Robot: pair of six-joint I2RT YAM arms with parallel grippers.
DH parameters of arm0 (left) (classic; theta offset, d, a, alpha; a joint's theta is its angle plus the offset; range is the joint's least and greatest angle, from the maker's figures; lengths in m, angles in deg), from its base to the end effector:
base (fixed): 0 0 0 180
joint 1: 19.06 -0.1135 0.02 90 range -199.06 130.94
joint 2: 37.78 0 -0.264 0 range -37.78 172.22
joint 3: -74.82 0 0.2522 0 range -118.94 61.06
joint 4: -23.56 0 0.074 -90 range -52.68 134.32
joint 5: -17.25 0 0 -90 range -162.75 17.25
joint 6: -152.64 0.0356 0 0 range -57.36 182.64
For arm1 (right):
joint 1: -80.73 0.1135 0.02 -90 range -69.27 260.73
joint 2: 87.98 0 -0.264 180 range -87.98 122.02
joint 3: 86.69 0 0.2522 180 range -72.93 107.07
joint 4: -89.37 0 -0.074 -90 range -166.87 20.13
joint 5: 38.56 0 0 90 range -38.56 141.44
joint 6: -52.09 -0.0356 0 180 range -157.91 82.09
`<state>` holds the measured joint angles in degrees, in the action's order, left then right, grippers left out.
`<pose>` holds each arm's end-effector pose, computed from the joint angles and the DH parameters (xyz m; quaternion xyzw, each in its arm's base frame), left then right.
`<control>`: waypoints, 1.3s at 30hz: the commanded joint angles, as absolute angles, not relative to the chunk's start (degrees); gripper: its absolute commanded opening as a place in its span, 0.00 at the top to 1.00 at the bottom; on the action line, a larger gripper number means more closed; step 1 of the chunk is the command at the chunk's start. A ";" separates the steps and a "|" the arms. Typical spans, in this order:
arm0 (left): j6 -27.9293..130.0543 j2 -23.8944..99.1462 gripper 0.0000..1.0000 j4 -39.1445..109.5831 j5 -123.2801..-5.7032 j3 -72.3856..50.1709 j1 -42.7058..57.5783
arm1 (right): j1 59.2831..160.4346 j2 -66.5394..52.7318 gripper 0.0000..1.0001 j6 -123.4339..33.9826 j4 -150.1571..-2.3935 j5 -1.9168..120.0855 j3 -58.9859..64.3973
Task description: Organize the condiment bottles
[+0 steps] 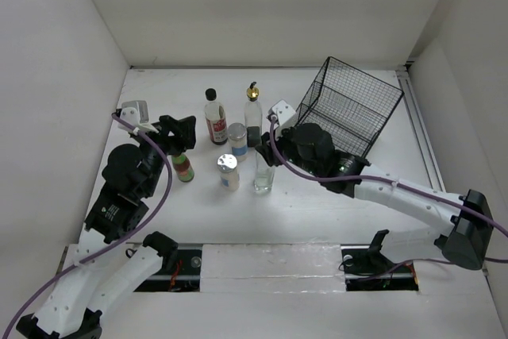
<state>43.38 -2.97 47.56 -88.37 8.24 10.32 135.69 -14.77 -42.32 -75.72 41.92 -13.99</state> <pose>0.1136 -0.0529 0.4116 -0.0445 0.6580 -0.2260 0.7170 0.1777 0.2432 0.3350 -0.2930 0.7384 0.2416 0.5572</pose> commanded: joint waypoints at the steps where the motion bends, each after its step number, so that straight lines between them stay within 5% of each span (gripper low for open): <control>1: 44.27 -2.98 0.39 44.35 -88.13 9.29 10.20 | 136.19 -20.65 0.88 -43.27 -80.65 41.07 -13.08; 12: 44.27 -2.36 0.39 43.83 -86.46 9.46 10.20 | 130.24 -26.02 0.90 -38.36 -73.71 32.90 3.53; 26: 44.27 -3.41 0.38 43.30 -84.79 9.47 10.20 | 102.64 -8.72 0.90 -35.98 -76.07 39.66 28.66; 39: 44.80 -2.89 0.38 43.30 -84.27 10.00 10.20 | 91.99 5.53 0.90 -36.50 -78.98 41.95 41.77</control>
